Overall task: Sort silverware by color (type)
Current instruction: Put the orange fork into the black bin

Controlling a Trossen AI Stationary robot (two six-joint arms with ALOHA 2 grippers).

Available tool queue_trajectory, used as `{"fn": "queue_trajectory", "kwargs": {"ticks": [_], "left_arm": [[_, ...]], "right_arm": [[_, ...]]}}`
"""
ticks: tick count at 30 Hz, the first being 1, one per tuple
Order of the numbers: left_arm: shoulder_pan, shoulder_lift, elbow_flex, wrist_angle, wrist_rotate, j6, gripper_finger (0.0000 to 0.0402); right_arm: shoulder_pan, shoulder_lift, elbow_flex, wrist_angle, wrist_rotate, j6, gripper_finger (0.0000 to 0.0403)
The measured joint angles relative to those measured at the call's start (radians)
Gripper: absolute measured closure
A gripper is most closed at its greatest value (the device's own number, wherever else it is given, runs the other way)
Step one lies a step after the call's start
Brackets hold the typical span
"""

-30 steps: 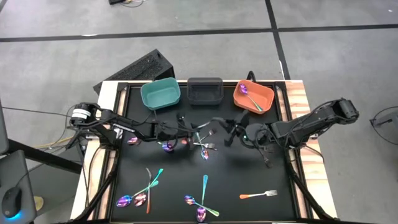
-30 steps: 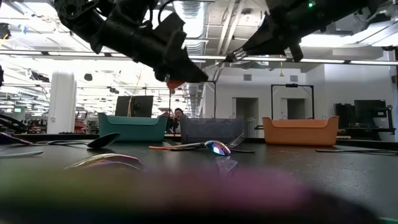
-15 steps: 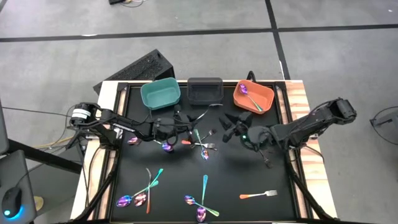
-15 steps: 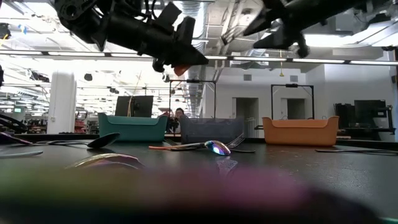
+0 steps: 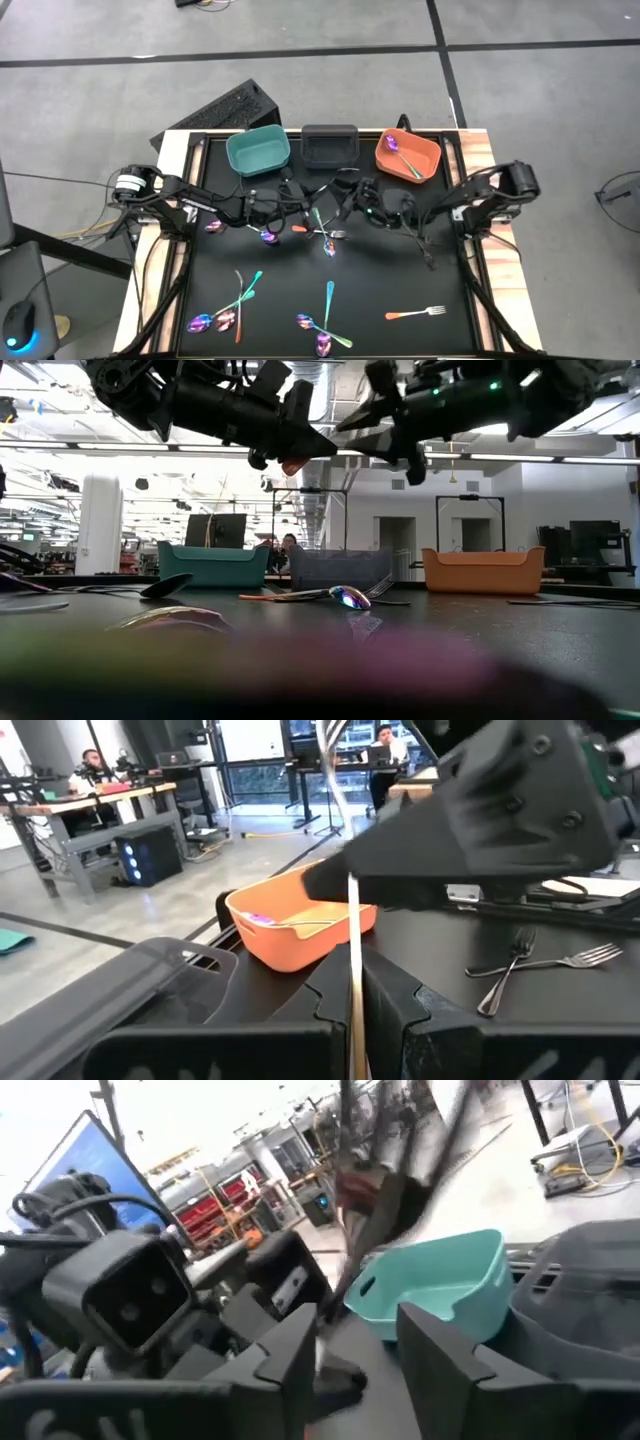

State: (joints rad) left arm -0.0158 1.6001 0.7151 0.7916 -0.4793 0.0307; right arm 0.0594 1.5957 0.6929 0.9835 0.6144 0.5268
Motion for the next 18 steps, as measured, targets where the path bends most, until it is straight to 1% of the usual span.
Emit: {"fn": "queue_trajectory", "kwargs": {"ticks": [5,9,11,14,18], "left_arm": [[0.001,0.000,0.000,-0.015,-0.006,0.003,0.0401],[0.007,0.000,0.000,-0.037,-0.004,0.002,0.0402],[0.012,0.000,0.000,-0.055,-0.015,-0.012,0.0401],[0.025,0.000,0.001,-0.116,-0.034,-0.042,0.0401],[0.044,0.000,0.004,-0.244,-0.039,-0.106,0.0401]], "right_arm": [[-0.021,0.014,0.015,-0.003,-0.025,-0.021,0.0308],[-0.045,0.013,0.032,-0.012,-0.099,-0.095,0.0371],[-0.065,0.013,0.051,-0.052,-0.136,-0.136,0.0388],[-0.115,0.013,0.113,-0.219,-0.172,-0.160,0.0387],[-0.187,0.015,0.252,-0.572,-0.246,-0.211,0.0388]]}}
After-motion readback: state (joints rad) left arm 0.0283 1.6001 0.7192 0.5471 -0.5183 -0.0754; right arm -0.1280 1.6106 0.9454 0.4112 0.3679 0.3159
